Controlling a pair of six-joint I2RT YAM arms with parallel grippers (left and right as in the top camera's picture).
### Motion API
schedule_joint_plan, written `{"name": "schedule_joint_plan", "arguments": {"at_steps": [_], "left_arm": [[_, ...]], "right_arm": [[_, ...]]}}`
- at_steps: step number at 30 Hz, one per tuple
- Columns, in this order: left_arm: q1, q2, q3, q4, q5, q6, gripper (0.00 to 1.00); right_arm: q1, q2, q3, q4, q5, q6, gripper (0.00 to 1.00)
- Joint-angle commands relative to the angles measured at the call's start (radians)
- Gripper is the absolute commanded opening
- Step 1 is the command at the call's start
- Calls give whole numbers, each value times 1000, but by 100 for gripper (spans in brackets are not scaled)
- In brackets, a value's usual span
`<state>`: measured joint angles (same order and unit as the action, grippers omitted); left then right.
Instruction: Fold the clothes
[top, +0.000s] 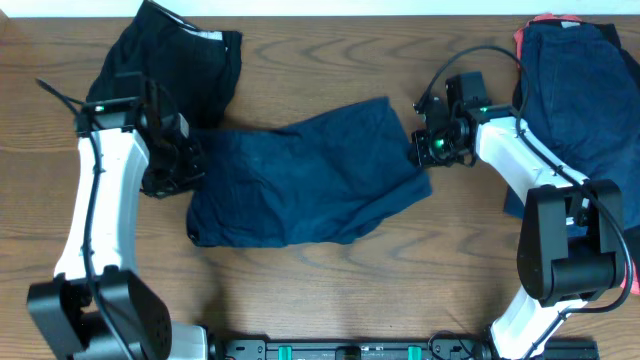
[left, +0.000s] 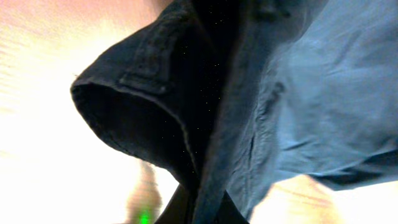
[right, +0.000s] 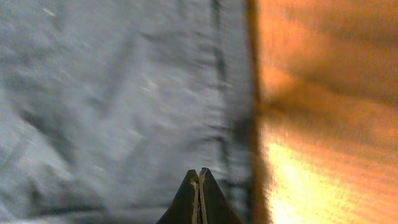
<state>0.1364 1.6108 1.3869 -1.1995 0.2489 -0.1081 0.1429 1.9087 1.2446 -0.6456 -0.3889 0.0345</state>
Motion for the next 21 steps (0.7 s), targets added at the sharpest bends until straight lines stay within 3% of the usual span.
{"name": "schedule_joint_plan", "arguments": {"at_steps": [1, 11, 21], "left_arm": [[3, -38, 55, -10, -25, -26, 6], [-50, -43, 95, 7, 27, -35, 6], [-62, -43, 95, 3, 0, -35, 6]], "right_arm": [[16, 10, -34, 11, 0, 13, 1], [42, 10, -78, 66, -12, 14, 1], [28, 6, 136, -24, -31, 1, 1]]}}
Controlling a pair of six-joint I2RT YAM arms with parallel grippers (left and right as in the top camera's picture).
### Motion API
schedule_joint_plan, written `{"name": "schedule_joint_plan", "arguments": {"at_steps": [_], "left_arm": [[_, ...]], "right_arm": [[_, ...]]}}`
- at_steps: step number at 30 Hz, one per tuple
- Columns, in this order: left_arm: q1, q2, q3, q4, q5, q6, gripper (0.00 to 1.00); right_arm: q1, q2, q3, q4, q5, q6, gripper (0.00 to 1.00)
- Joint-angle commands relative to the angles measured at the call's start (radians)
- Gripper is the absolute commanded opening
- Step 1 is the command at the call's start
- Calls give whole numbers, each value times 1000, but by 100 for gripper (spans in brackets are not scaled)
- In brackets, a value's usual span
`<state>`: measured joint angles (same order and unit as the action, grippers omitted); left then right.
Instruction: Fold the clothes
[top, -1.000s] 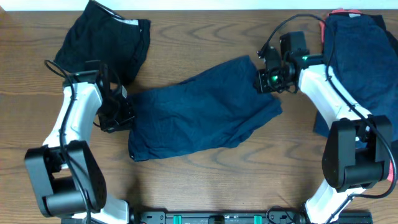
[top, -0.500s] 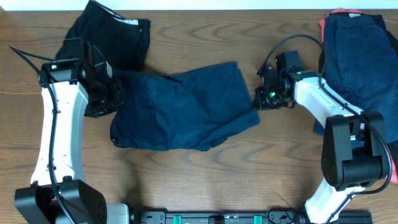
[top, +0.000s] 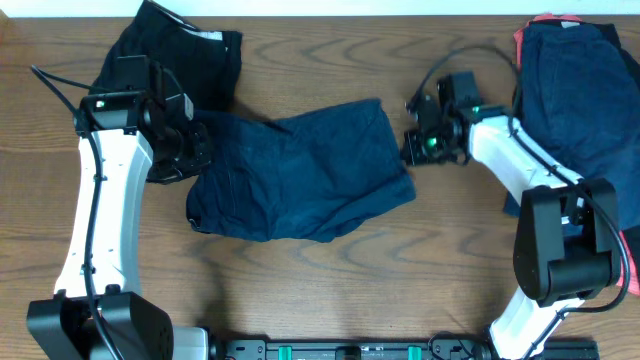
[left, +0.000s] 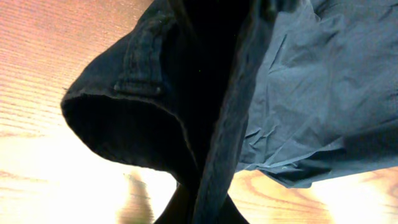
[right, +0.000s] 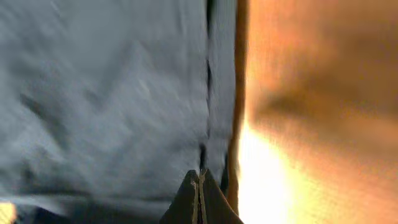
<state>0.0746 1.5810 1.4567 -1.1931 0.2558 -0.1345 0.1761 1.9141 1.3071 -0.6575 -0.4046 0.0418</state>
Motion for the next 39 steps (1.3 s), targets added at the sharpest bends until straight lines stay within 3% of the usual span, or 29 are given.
{"name": "schedule_joint_plan", "arguments": {"at_steps": [1, 12, 21, 27, 34, 39], "left_arm": [[0, -14, 25, -3, -10, -10, 6], [0, -14, 25, -2, -14, -10, 6], [0, -14, 25, 2, -14, -9, 6], [0, -14, 25, 1, -14, -9, 6], [0, -14, 25, -11, -18, -9, 6], [0, -14, 26, -34, -80, -8, 6]], "right_arm": [[-4, 1, 96, -27, -15, -6, 1], [97, 1, 32, -298, -14, -51, 1], [87, 2, -190, -164, 36, -12, 1], [59, -3, -137, -145, 33, -2, 1], [61, -35, 76, -250, 31, -22, 1], [61, -53, 158, -195, 39, -21, 1]]}}
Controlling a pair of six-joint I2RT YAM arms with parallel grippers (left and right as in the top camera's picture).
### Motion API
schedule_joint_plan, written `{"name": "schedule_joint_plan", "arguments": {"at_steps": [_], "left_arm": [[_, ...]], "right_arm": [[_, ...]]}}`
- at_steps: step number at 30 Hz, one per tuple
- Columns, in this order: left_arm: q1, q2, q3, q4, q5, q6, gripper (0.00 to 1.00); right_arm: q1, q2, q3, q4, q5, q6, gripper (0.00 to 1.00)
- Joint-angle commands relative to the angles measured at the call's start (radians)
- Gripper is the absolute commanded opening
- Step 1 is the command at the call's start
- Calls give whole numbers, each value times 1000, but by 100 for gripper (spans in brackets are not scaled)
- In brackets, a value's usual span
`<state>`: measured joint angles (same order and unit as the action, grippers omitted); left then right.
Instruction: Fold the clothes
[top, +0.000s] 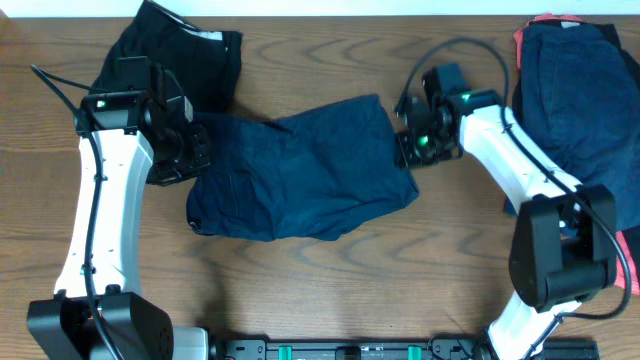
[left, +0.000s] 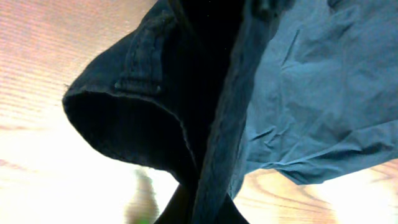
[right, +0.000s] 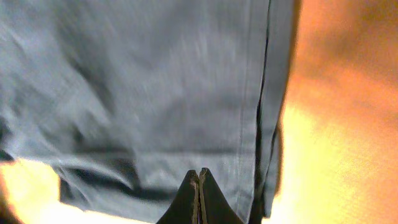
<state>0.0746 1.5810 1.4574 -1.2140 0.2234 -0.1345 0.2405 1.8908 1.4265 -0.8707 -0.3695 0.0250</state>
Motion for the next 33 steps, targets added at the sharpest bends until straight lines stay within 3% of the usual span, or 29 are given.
{"name": "schedule_joint_plan", "arguments": {"at_steps": [1, 14, 33], "left_arm": [[0, -14, 29, -21, -53, -9, 6], [-2, -14, 122, -50, -52, -10, 6], [-49, -13, 121, 116, -48, -101, 6]], "right_arm": [[-4, -29, 37, 40, 8, -4, 1], [29, 150, 29, 117, 27, -23, 1], [106, 234, 29, 195, 45, -41, 1]]}}
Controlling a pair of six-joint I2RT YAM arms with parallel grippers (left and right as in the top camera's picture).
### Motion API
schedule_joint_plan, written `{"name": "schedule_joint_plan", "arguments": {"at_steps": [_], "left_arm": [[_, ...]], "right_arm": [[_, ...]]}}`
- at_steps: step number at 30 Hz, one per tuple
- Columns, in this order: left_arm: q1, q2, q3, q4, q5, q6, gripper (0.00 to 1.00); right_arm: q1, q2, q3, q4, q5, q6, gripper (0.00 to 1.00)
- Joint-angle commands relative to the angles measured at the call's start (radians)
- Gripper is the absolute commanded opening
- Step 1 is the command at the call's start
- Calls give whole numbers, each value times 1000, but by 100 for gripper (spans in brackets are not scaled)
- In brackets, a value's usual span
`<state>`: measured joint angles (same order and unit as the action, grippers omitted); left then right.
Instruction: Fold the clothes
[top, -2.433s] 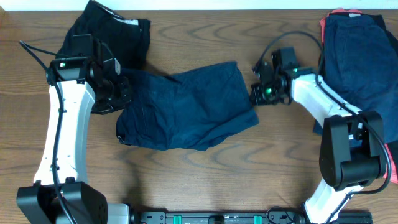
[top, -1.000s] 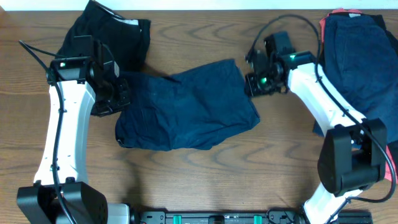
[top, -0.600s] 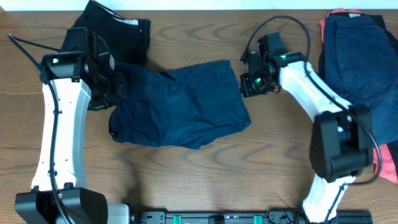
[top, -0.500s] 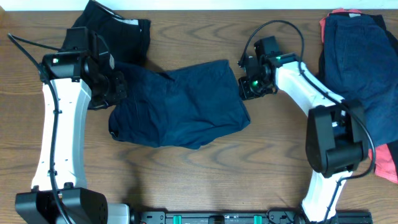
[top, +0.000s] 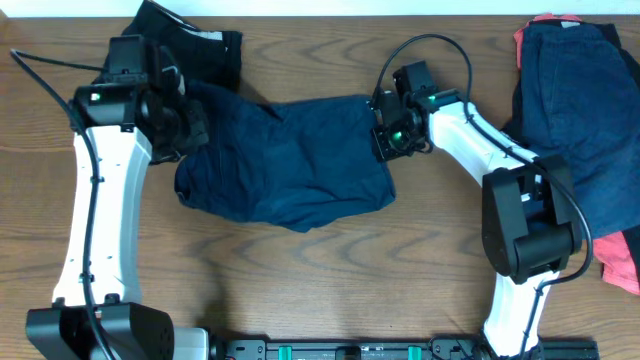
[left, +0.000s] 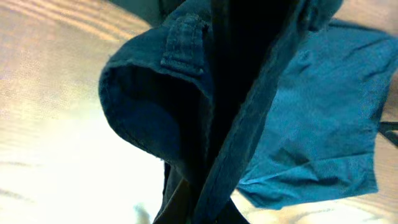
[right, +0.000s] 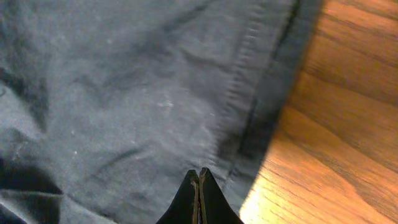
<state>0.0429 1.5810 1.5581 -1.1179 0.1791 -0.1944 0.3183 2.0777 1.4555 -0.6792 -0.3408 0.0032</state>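
Observation:
A dark blue pair of shorts (top: 290, 165) lies crumpled across the middle of the wooden table (top: 400, 280). My left gripper (top: 183, 127) is shut on its waistband end, which is lifted and drapes over the fingers in the left wrist view, where the waistband (left: 186, 74) hides most of my left gripper (left: 198, 211). My right gripper (top: 386, 140) is shut at the shorts' right hem. In the right wrist view my right gripper (right: 199, 174) is pressed together over the stitched hem (right: 249, 118), with bare wood to the right.
A black garment (top: 195, 45) lies at the back left, just behind the left gripper. At the right edge a pile holds a dark blue garment (top: 580, 90) on a coral one (top: 620, 265). The arm bases stand at the table's front edge.
Both grippers have moved left and toward the back, and the shorts have gone with them. The right hem now sits further left, and the waistband end is nearer the black garment.
The shorts lay spread out mid-table, with the left gripper shut on the waistband end and the right gripper shut at the right hem. At each later moment both grippers stood further back and left, and the shorts now lie shorter and more bunched.

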Motion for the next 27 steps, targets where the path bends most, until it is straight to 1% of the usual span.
{"name": "schedule_joint_plan", "arguments": {"at_steps": [1, 5, 10, 15, 21, 27], "left_arm": [[-23, -13, 21, 27, -4, -46, 6], [-43, -13, 21, 53, -4, -79, 6], [-79, -13, 21, 113, -2, -211, 6], [-161, -13, 21, 222, 48, -280, 6], [-281, -5, 20, 327, 42, -293, 6], [-335, 42, 19, 354, 37, -302, 6]], "right_arm": [[34, 61, 0, 3, 21, -19, 1], [36, 98, 0, 3, 20, -19, 1], [35, 121, 0, 5, 21, -16, 1], [34, 129, 0, 1, 21, -15, 1], [34, 129, 0, -5, 23, -11, 1], [32, 129, 0, -10, 23, -11, 1]]}}
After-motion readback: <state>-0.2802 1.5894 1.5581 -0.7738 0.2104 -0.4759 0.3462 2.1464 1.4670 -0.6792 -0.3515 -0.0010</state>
